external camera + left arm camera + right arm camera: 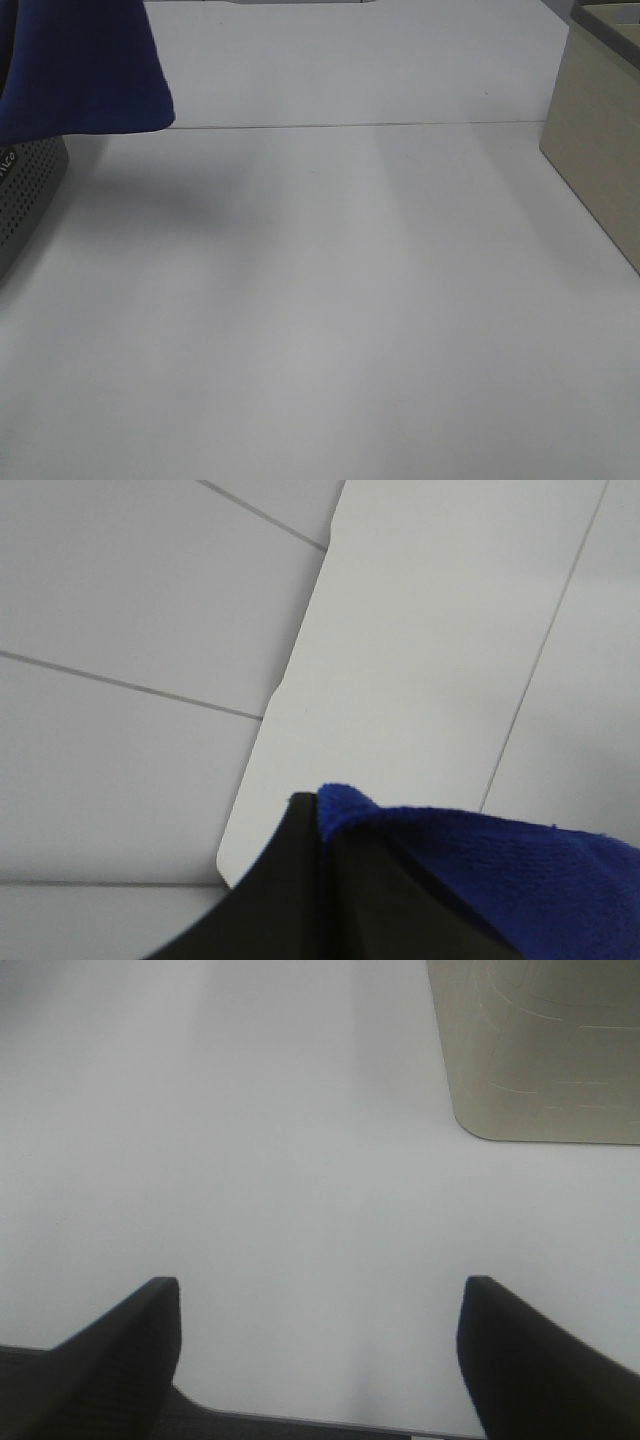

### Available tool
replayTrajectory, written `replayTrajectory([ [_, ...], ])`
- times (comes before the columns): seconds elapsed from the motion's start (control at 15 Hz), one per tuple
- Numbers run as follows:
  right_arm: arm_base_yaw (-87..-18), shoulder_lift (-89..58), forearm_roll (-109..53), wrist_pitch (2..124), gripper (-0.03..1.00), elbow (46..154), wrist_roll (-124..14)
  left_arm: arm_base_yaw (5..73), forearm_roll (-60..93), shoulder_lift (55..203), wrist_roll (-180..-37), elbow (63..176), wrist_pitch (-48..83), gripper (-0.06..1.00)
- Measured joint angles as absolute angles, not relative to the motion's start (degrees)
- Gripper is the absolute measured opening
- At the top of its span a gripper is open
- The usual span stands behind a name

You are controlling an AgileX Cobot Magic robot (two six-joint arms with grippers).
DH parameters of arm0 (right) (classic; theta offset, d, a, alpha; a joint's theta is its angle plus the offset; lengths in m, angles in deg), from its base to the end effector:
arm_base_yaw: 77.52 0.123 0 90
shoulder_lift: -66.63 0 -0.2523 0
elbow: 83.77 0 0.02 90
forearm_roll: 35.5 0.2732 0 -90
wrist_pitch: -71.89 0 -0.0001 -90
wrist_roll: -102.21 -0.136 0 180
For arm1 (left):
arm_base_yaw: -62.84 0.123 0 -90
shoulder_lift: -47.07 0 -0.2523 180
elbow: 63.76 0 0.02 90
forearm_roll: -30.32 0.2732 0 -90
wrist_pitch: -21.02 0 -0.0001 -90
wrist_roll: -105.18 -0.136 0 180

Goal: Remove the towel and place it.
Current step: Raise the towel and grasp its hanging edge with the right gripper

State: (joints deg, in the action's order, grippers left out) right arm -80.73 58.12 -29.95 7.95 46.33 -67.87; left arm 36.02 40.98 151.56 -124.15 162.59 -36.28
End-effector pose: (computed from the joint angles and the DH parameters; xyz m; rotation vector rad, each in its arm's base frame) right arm 0.0878 0.0069 0.2481 -0.1304 2.1272 -0.0171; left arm 0.3722 -0.1644 0.4716 1.2549 1.5992 0.4706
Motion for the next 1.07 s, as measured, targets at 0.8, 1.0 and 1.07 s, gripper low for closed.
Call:
replayTrajectory([
  [0.8, -80.73, 32.97, 21.39, 27.03, 0.75, 47.19, -28.45, 16.88, 39.49, 151.56, -125.76, 162.59, -41.03, 0.0],
  [1.0, -80.73, 23.86, 35.49, 27.25, 0.75, 47.19, -14.59, 16.77, 37.25, 151.56, -125.76, 162.59, -40.97, 0.0],
  [1.07, -80.73, 20.02, 40.01, 26.45, 0.75, 47.19, -8.86, 16.71, 36.28, 151.56, -125.76, 162.59, -40.97, 0.0],
])
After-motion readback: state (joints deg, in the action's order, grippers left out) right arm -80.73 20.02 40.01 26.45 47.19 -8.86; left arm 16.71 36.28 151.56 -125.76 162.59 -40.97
